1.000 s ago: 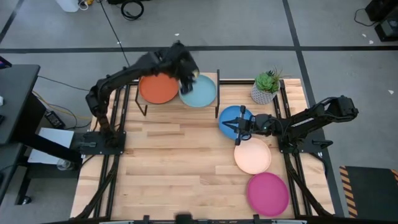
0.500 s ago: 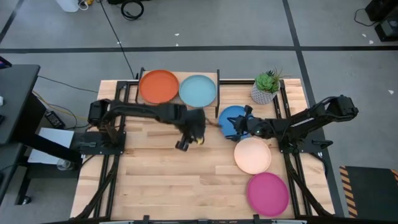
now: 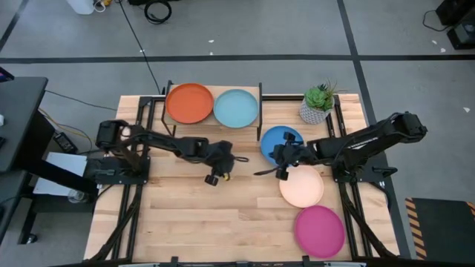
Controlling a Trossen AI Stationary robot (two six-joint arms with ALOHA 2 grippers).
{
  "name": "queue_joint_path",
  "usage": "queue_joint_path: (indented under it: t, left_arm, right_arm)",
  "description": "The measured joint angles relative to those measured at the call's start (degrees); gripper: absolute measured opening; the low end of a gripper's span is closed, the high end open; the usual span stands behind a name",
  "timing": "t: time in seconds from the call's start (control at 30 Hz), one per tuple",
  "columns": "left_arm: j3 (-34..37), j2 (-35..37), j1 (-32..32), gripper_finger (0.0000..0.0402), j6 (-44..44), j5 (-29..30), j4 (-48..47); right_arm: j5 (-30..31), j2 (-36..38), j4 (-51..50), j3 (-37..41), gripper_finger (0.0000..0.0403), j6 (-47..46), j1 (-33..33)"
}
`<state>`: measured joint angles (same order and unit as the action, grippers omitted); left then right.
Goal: Place and stack plates onto a shelf
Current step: Stack the blue plate on top of the orange plate on the shelf
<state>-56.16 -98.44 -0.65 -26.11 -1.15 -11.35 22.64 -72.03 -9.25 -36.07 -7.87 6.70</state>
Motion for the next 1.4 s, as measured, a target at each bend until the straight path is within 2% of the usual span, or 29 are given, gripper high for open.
queue_joint_path:
  t: [0.13, 0.33, 0.47, 0.7, 0.9, 1.13, 1.4]
  left_arm:
    - [5.03, 4.60, 0.76, 0.0142, 3.63, 4.90, 6.23]
    - [6.38, 9.23, 4.85, 0.0142, 12.64, 14.47, 6.14]
    - [6.18, 10.17, 6.82, 0.0142, 16.96, 17.78, 5.63]
    - [6.18, 10.35, 7.24, 0.0142, 22.47, 18.11, 5.18]
    - [6.19, 10.35, 7.20, 0.0142, 22.62, 18.66, 3.65]
    - [6.18, 10.46, 7.24, 0.0142, 24.46, 19.80, 1.56]
    - [6.19, 13.35, 7.26, 0.0142, 25.89, 20.27, -1.90]
  right_arm:
    - [0.02, -0.02, -5.15, -2.79, 0.0068, -2.54, 2.07]
    - [0.09, -0.04, -6.26, -3.00, 0.0145, -6.89, 4.96]
    - [0.74, -0.04, -9.83, -2.97, 0.0171, -10.72, 5.63]
    - [2.25, -6.10, -11.44, -2.93, 0.0172, -11.80, 5.50]
    - [2.28, -11.98, -10.30, -3.17, 0.0172, -11.54, 4.63]
    - [2.34, -15.51, -11.86, -3.17, 0.0170, -11.22, 2.83]
    - [2.81, -16.96, -12.70, -3.17, 0.0119, -11.20, 1.62]
